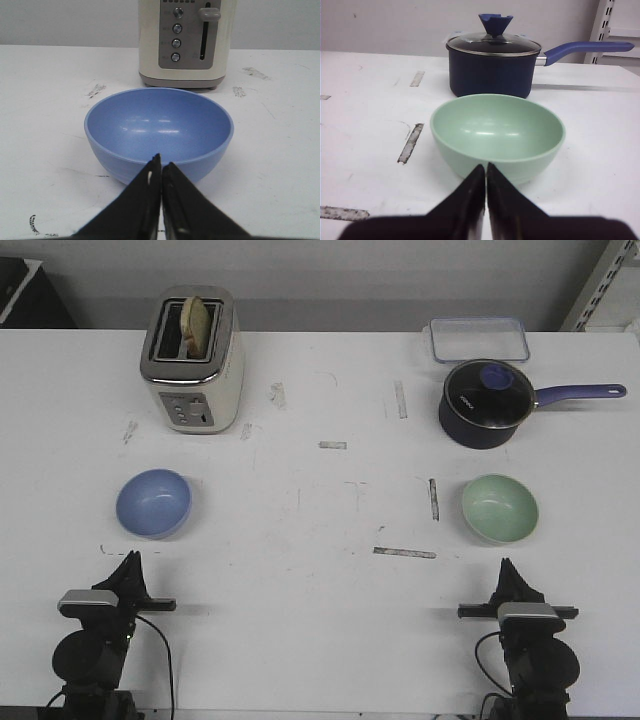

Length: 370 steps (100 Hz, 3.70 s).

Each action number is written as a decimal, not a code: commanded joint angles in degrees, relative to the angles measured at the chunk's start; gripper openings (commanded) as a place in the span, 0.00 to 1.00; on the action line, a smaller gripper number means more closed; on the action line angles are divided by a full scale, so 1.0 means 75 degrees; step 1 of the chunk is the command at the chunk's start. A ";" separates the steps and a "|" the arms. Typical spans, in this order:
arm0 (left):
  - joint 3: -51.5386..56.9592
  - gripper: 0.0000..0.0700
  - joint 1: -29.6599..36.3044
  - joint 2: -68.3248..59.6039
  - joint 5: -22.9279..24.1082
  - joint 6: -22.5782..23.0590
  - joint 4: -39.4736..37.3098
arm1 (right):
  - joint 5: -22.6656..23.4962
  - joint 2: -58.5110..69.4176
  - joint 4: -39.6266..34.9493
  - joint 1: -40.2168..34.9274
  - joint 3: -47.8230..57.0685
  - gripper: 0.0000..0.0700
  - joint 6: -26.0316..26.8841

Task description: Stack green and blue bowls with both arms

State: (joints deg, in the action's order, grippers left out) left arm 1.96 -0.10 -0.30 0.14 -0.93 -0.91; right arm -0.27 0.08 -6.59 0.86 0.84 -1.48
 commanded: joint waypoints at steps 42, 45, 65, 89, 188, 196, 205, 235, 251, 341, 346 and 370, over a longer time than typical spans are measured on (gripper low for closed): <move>-0.0157 0.00 -0.0006 0.0015 0.0009 0.0032 -0.0119 | -0.0023 -0.0003 0.0076 0.0015 -0.0015 0.00 0.0017; -0.0157 0.00 -0.0006 0.0015 0.0009 0.0032 -0.0119 | -0.0023 -0.0003 0.0076 0.0015 -0.0015 0.00 0.0015; -0.0157 0.00 -0.0006 0.0015 0.0009 0.0032 -0.0111 | -0.0026 -0.0003 0.0149 0.0015 -0.0015 0.00 0.0015; -0.0157 0.00 -0.0006 0.0015 0.0009 0.0032 -0.0111 | 0.0006 -0.0003 0.0589 0.0023 -0.0015 0.00 0.0023; -0.0157 0.00 -0.0006 0.0015 0.0009 0.0032 -0.0111 | 0.0813 0.5167 -0.1947 0.0026 0.7181 0.14 -0.0006; -0.0157 0.00 -0.0006 0.0015 0.0009 0.0032 -0.0111 | 0.1075 0.5960 -0.2646 0.0029 0.7842 0.26 -0.0009; -0.0157 0.00 -0.0006 0.0015 0.0009 0.0032 -0.0111 | 0.1122 0.6717 -0.3346 0.0032 0.8370 0.54 -0.0009; -0.0157 0.00 -0.0006 0.0015 0.0009 0.0032 -0.0108 | 0.1090 0.8562 -0.4948 0.0731 0.8588 0.71 -0.0632; -0.0157 0.00 -0.0006 0.0015 0.0009 0.0032 -0.0108 | 0.1037 0.9474 -0.5225 0.1370 0.8585 0.71 -0.1078; -0.0157 0.00 -0.0006 0.0015 0.0009 0.0032 -0.0099 | 0.1049 1.1925 -0.4325 0.2087 0.8588 0.00 -0.1023; -0.0157 0.00 -0.0006 0.0015 0.0009 0.0032 -0.0099 | 0.1052 1.1820 -0.4325 0.2084 0.8603 0.00 -0.1008; -0.0157 0.00 -0.0006 0.0015 0.0009 0.0032 -0.0099 | 0.1521 1.0882 -0.4433 0.1810 0.9017 0.00 -0.0947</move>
State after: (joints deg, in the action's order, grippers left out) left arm 1.96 -0.10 -0.30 0.14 -0.93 -0.89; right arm 9.69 83.50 -40.12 15.35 65.71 -8.99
